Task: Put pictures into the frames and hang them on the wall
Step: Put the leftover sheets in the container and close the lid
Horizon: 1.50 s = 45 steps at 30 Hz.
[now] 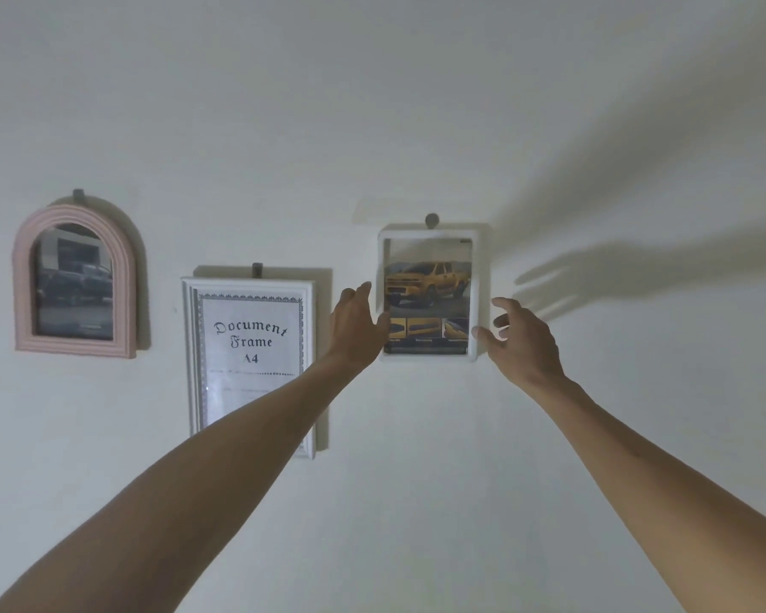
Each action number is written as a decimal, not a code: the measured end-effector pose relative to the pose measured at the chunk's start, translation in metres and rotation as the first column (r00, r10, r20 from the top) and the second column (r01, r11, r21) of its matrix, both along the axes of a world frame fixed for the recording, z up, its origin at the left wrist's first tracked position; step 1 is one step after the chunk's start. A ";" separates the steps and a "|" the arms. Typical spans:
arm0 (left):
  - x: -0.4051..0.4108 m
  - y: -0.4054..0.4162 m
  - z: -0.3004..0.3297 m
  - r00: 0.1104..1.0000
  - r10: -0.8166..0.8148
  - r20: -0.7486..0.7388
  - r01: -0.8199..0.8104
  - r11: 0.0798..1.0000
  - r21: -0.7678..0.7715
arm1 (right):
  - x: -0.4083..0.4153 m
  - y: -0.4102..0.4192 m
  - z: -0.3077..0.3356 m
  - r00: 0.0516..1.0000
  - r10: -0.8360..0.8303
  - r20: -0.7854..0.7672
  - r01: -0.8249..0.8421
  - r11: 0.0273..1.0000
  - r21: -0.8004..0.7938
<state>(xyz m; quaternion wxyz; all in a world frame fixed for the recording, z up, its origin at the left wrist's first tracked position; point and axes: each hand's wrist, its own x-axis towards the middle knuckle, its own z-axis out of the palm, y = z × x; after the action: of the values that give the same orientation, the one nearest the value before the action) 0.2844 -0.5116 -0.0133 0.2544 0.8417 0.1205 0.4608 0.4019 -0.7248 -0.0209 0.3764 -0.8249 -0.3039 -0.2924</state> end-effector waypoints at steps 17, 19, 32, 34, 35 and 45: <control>-0.083 -0.058 -0.287 0.768 -0.172 -0.617 -0.013 0.959 -0.283 | -0.111 -0.052 -0.258 0.887 -0.125 -0.445 -0.055 0.927 -0.371; -0.094 -0.069 -0.322 0.696 -0.195 -0.691 -0.026 0.955 -0.297 | -0.125 -0.064 -0.296 0.855 -0.174 -0.489 -0.080 0.886 -0.456; -0.103 -0.096 -0.434 0.457 -0.247 -0.855 -0.156 0.924 -0.350 | -0.118 -0.126 -0.419 0.600 -0.410 -0.686 -0.131 0.796 -0.591; -0.092 -0.098 -0.441 0.449 -0.235 -0.862 -0.211 0.910 -0.358 | -0.102 -0.133 -0.428 0.586 -0.431 -0.686 -0.136 0.782 -0.608; -0.087 -0.098 -0.445 0.444 -0.230 -0.866 -0.237 0.902 -0.361 | -0.094 -0.136 -0.432 0.580 -0.440 -0.685 -0.135 0.778 -0.614; -0.058 -0.106 -0.465 0.462 -0.074 -0.884 -0.477 0.819 -0.318 | -0.017 -0.149 -0.459 0.435 -0.451 -0.780 -0.127 0.826 -0.548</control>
<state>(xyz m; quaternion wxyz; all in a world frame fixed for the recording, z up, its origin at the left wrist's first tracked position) 0.2267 -0.6178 -0.4780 0.3184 0.8292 0.4565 -0.0520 0.3852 -0.8739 -0.4796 0.2022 -0.9478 -0.0445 0.2424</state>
